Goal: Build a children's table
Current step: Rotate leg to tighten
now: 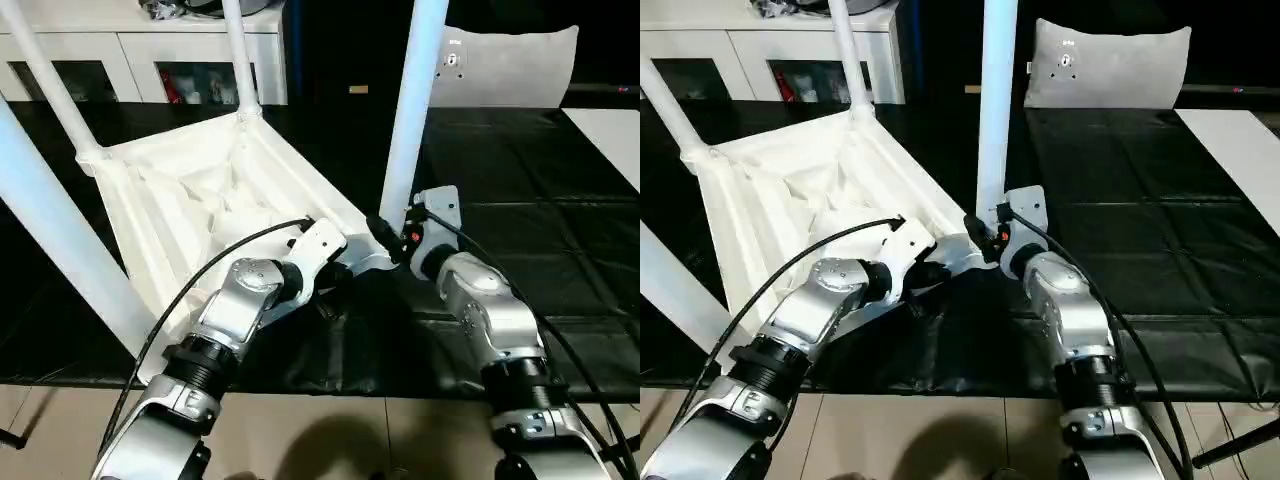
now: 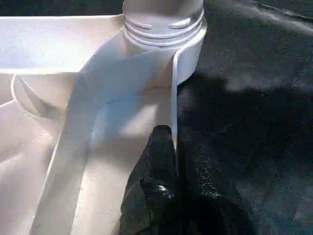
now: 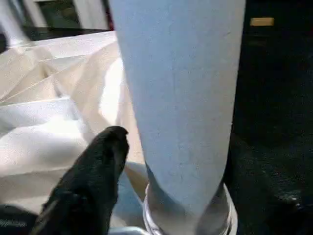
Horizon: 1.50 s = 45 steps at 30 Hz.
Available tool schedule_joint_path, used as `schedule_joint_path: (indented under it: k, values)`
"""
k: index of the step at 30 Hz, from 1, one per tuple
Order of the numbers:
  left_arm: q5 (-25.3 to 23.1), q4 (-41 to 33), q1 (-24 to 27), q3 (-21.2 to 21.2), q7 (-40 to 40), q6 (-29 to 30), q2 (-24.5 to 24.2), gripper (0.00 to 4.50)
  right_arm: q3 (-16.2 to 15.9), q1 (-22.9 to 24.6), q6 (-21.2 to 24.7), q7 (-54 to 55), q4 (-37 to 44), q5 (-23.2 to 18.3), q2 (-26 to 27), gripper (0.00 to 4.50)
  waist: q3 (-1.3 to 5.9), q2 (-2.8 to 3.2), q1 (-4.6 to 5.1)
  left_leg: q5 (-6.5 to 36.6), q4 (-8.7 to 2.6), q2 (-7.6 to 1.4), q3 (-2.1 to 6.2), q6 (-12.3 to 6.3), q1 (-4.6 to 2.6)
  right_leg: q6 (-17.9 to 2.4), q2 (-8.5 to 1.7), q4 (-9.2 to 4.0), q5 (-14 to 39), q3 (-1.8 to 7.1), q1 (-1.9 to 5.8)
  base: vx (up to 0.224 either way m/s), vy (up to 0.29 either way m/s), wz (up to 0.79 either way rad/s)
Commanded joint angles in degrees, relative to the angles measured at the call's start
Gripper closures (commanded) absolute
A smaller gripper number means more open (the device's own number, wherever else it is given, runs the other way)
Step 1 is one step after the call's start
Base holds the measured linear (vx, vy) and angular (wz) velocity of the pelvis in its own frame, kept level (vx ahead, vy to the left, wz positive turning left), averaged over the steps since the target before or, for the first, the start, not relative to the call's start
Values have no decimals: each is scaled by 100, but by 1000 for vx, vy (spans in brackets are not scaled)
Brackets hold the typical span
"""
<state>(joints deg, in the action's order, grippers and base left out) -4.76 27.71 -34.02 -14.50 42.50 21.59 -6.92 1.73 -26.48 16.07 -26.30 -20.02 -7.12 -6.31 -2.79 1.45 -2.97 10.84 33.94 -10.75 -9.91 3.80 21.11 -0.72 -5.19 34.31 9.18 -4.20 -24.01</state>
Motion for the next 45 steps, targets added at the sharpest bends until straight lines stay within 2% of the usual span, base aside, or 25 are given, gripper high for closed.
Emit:
schedule_joint_path:
  k: [1,4,5,7,9,11,12,14,15,17,18,20,21,23,24,25,27,31,35,37,43,44,45]
  values:
    - [223,-384,-39,-50,232,-448,-22,450,-343,117,-108,-514,154,-145,-63,97,390,-90,-46,857,-356,-143,22,-474,10,-1125,-278,-418,1336,213,392,0,0,0]
    - [252,-454,85,-143,683,-668,-340,450,-305,297,-246,-1295,284,-318,-582,84,375,-85,-92,1040,-374,-158,32,-445,-4,-975,-289,-451,1693,217,388,0,0,0]
    - [265,-461,116,-165,846,-751,-439,450,-290,326,-284,-1535,307,-359,-743,62,374,-78,-90,1033,-375,-161,32,-435,2,-968,-288,-448,1700,220,389,0,0,0]
    - [316,-461,177,-233,1285,-1013,-656,450,-296,374,-314,-2092,362,-454,-1084,48,377,-83,-100,1050,-369,-161,32,-449,-4,-980,-281,-447,1665,218,381,0,0,0]
    - [326,-463,194,-259,1417,-1091,-725,450,-311,393,-342,-2290,385,-485,-1188,36,384,-79,-114,965,-362,-166,30,-473,2,-1053,-289,-421,1513,225,379,0,0,0]
    - [440,-488,260,-366,1991,-1399,-979,450,-361,455,-294,-2968,498,-670,-1542,10,387,-84,-122,985,-356,-165,27,-495,-2,-1085,-286,-419,1500,220,381,0,0,0]
    - [466,-500,275,-405,2152,-1467,-1058,450,-385,468,-258,-3134,529,-719,-1641,4,394,-91,-141,936,-357,-180,27,-528,-9,-1106,-290,-402,1419,227,385,0,0,0]
    - [531,-551,310,-499,2553,-1569,-1241,450,-469,482,-259,-3506,558,-794,-1856,1,396,-65,-194,905,-350,-192,27,-546,-32,-1166,-283,-388,1327,222,364,0,0,0]
    - [588,-585,339,-571,2903,-1675,-1385,450,-546,494,-319,-3863,567,-860,-2008,1,395,-82,-234,915,-348,-201,11,-547,-42,-1213,-280,-377,1286,224,357,0,0,0]
    - [628,-596,357,-620,3181,-1766,-1492,450,-605,508,-322,-4217,585,-952,-2118,1,394,-63,-282,937,-350,-221,8,-547,-39,-1267,-288,-357,1243,224,356,0,0,0]
    - [630,-601,362,-666,3345,-1816,-1571,450,-653,515,-291,-4426,601,-1001,-2175,28,386,-86,-303,972,-353,-230,-2,-539,-51,-1275,-280,-366,1261,227,339,0,0,0]
    - [636,-601,365,-720,3538,-1885,-1659,450,-696,516,-248,-4638,608,-1042,-2223,38,381,-67,-346,1018,-362,-237,6,-508,-47,-1276,-298,-361,1352,227,341,0,0,0]
    - [636,-609,361,-773,3690,-1903,-1737,450,-737,503,-137,-4782,594,-1088,-2238,38,381,-79,-361,1068,-367,-240,11,-456,-55,-1264,-301,-360,1423,226,342,0,0,0]
    - [622,-569,315,-842,3857,-2002,-1827,450,-899,483,-36,-5060,575,-1131,-2332,73,371,-73,-370,1152,-376,-240,14,-407,-61,-1247,-303,-373,1538,228,335,0,0,0]
    - [622,-567,314,-842,3859,-2004,-1828,450,-903,483,-33,-5066,575,-1132,-2334,77,368,-98,-379,1178,-378,-237,14,-375,-58,-1208,-309,-378,1632,228,340,0,0,0]
    - [628,-538,292,-849,3888,-2035,-1840,450,-965,486,-3,-5164,582,-1144,-2372,77,367,-94,-382,1190,-382,-238,15,-356,-57,-1189,-314,-384,1678,232,338,0,0,0]
    - [636,-485,242,-847,3943,-2070,-1851,450,-1067,491,61,-5313,618,-1176,-2414,105,364,-117,-386,1219,-383,-233,17,-323,-47,-1113,-321,-399,1820,233,344,0,0,0]
    - [633,-417,196,-837,4008,-2130,-1854,450,-1103,467,165,-5438,615,-1230,-2417,136,365,-112,-389,1214,-386,-233,25,-290,-48,-1065,-317,-405,1889,228,337,0,0,0]
    - [625,-375,173,-820,4040,-2160,-1851,450,-1111,455,231,-5515,632,-1263,-2418,169,380,-102,-390,1111,-375,-234,24,-306,-43,-1145,-312,-375,1621,228,341,0,0,0]
    - [630,-308,160,-815,4031,-2203,-1846,450,-1147,464,275,-5560,657,-1315,-2442,203,380,-115,-393,1065,-369,-231,19,-324,-36,-1174,-311,-368,1558,228,345,0,0,0]
    - [656,-278,162,-723,3842,-2055,-1770,450,-1099,564,531,-5480,849,-1454,-2371,239,376,-110,-399,1115,-376,-236,20,-286,-49,-1115,-310,-382,1718,230,341,0,0,0]
    - [679,-288,152,-646,3651,-1903,-1681,450,-1078,598,586,-5359,928,-1475,-2312,241,377,-71,-408,1101,-376,-234,27,-276,-50,-1121,-314,-379,1689,230,340,0,0,0]
    - [687,-292,148,-618,3582,-1849,-1649,450,-1071,609,602,-5316,954,-1480,-2291,242,379,-91,-409,1101,-372,-234,22,-264,-52,-1127,-313,-384,1655,230,340,0,0,0]
